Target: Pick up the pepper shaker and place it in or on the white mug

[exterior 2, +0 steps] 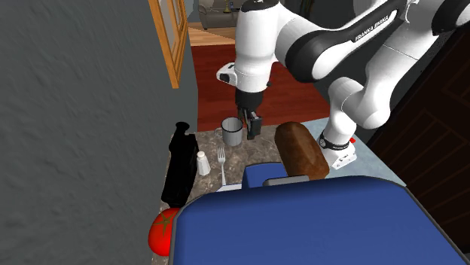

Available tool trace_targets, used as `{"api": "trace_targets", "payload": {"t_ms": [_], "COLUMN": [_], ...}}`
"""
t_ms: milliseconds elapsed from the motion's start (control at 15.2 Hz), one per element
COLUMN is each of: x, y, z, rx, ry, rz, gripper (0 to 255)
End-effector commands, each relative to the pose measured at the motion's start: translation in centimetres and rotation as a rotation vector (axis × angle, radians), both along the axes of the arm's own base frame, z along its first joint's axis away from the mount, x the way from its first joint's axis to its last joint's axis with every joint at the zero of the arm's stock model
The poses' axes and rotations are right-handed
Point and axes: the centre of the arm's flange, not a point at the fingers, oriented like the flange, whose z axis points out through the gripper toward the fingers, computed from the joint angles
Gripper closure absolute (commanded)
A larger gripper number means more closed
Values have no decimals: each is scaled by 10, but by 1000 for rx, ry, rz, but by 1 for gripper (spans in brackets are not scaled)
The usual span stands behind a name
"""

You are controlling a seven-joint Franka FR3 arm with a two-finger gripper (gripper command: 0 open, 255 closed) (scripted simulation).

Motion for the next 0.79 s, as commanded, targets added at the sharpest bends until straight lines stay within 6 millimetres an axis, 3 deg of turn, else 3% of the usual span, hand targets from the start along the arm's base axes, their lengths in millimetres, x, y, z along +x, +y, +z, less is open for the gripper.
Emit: {"api": "trace_targets", "payload": {"t_ms": [0,726], "x": [22,142], "y": [0,-9], "z": [-12,-92], "rx": [-11,-69], "ry": [-3,-13], "rz": [-14,-86], "gripper": [0,0]}}
